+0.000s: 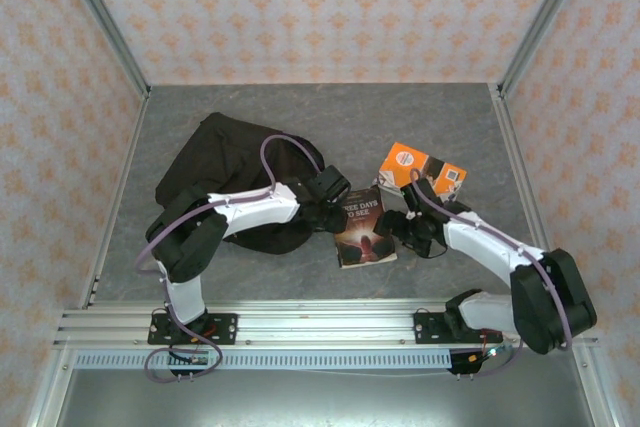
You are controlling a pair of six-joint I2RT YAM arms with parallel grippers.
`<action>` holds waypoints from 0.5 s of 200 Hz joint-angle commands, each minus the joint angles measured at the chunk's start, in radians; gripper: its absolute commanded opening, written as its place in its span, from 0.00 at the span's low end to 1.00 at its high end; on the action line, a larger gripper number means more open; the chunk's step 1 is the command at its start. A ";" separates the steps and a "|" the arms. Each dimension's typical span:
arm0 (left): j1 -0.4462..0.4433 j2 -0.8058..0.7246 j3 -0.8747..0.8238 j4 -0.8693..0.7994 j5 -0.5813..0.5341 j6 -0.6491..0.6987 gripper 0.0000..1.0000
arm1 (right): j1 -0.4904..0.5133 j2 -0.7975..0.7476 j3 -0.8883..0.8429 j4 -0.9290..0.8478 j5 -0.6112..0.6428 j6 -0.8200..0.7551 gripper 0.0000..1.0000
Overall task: Pack the student bag
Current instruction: Pick up the book from the bottom-center of the table.
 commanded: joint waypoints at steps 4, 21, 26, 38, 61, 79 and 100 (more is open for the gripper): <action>0.011 -0.024 -0.035 0.024 0.015 -0.026 0.40 | -0.001 0.032 0.056 0.002 0.028 -0.028 0.87; 0.011 -0.017 -0.045 0.046 0.032 -0.031 0.38 | -0.002 0.112 0.091 0.029 -0.003 -0.045 0.83; 0.011 -0.014 -0.046 0.050 0.035 -0.033 0.38 | -0.003 0.135 0.100 0.036 -0.006 -0.047 0.81; 0.012 -0.007 -0.047 0.050 0.038 -0.033 0.37 | -0.009 0.178 0.113 0.062 -0.004 -0.042 0.78; 0.011 0.004 -0.053 0.068 0.054 -0.040 0.34 | -0.013 0.236 0.122 0.136 -0.063 -0.030 0.70; 0.011 0.009 -0.064 0.087 0.066 -0.049 0.31 | -0.013 0.262 0.131 0.165 -0.109 -0.024 0.63; 0.007 0.014 -0.072 0.101 0.077 -0.055 0.30 | -0.012 0.259 0.128 0.176 -0.134 -0.022 0.57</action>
